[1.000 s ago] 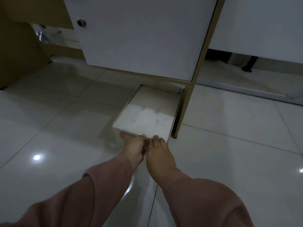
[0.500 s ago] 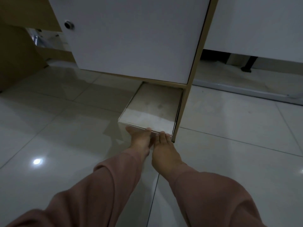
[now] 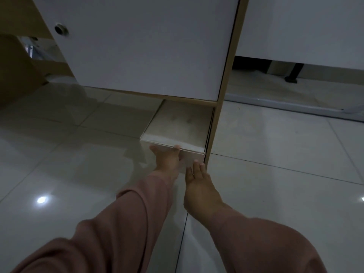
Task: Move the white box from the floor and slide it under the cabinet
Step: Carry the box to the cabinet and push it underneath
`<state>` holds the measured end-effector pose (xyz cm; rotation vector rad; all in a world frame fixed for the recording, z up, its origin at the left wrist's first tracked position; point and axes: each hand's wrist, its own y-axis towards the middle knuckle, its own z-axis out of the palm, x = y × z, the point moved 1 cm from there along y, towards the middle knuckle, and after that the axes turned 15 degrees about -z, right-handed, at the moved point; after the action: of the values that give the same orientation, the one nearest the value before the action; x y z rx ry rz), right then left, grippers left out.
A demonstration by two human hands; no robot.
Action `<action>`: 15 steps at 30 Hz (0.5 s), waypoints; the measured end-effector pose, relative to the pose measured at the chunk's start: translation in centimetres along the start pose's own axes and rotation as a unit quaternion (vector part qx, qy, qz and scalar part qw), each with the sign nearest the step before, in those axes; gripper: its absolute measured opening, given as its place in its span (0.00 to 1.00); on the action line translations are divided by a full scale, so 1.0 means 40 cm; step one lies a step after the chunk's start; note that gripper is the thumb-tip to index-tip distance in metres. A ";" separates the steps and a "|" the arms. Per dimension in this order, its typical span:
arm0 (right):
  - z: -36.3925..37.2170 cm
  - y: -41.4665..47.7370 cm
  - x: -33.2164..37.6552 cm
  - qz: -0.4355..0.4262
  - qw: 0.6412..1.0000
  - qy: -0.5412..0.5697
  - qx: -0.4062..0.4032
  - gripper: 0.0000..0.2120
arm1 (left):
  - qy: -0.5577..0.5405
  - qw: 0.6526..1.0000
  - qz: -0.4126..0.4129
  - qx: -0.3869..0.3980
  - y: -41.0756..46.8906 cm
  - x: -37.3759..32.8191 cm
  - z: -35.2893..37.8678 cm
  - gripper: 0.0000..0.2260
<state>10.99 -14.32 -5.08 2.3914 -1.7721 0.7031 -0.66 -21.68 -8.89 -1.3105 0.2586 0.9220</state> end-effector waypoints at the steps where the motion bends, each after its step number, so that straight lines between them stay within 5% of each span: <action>1: 0.001 -0.005 0.001 0.001 1.000 -0.012 0.003 0.36 | -0.002 1.000 0.003 -0.003 0.007 -0.003 0.007 0.48; 8: -0.028 -0.005 -0.007 0.006 0.999 -0.053 0.008 0.35 | 0.006 1.000 -0.030 -0.001 0.042 -0.037 0.046 0.38; 11: -0.042 0.008 -0.004 0.012 0.999 -0.045 0.015 0.35 | 0.033 0.998 -0.044 0.020 0.023 -0.055 0.049 0.09; 12: -0.046 0.009 -0.001 0.014 0.999 -0.040 0.017 0.35 | 0.022 0.998 -0.047 0.032 0.015 -0.058 0.051 0.07; 15: -0.053 0.008 0.009 0.019 0.999 -0.030 0.020 0.36 | -0.001 0.998 -0.046 0.052 0.001 -0.053 0.054 0.11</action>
<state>10.13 -14.03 -3.10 2.4345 -1.8478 0.6848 -2.71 -20.67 -6.94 -1.2158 0.2406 0.8220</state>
